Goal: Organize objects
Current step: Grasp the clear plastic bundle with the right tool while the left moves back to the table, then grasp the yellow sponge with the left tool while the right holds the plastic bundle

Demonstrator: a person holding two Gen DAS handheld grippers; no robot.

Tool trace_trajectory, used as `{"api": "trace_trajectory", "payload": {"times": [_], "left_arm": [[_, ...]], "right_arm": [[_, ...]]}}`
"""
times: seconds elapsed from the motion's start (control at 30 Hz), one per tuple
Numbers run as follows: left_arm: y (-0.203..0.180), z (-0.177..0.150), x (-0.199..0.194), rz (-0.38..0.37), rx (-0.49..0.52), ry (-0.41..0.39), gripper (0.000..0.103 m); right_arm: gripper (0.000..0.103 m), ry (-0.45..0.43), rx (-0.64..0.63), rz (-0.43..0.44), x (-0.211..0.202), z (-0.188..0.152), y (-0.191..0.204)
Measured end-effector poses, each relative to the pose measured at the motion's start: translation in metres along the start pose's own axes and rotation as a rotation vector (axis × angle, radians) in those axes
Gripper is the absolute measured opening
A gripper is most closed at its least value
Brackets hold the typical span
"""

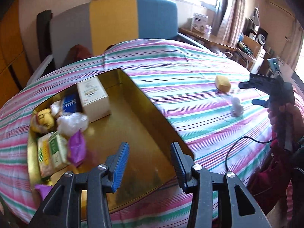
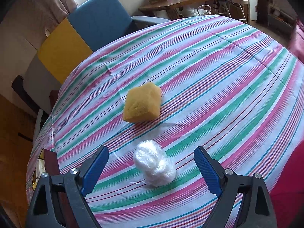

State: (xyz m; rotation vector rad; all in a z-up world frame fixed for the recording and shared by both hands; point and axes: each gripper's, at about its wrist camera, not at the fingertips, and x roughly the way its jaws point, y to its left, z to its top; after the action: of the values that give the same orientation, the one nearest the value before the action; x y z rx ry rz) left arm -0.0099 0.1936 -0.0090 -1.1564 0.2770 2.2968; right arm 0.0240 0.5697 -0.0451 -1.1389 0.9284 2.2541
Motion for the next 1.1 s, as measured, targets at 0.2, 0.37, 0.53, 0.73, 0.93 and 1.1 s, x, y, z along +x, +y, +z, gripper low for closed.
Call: {"api": "trace_trajectory", "payload": {"times": [0.2,0.37,0.53,0.73,0.93,1.1], "left_arm": [[-0.021,0.001,0.008,-0.068,0.031,0.008,0.046],[-0.025,-0.001,0.010,-0.100,0.034,0.018,0.046],[-0.021,-0.001,0.012,-0.120,0.019,0.021,0.046],[-0.022,-0.001,0.009,-0.144,0.011,0.013,0.046],[-0.028,0.007,0.004,-0.160,0.022,-0.001,0.046],[-0.041,0.025,0.013,-0.178,0.035,0.012,0.046]], "right_arm": [[0.092,-0.003,0.014,-0.026,0.003,0.002,-0.004],[0.092,0.011,-0.005,-0.056,0.008,0.002,-0.002],[0.090,0.045,-0.116,-0.099,0.020,-0.003,0.015],[0.035,0.145,-0.277,-0.217,0.046,-0.016,0.029],[0.036,0.050,-0.255,-0.209,0.022,-0.013,0.027],[0.036,-0.047,-0.146,-0.223,0.000,-0.002,0.013]]}}
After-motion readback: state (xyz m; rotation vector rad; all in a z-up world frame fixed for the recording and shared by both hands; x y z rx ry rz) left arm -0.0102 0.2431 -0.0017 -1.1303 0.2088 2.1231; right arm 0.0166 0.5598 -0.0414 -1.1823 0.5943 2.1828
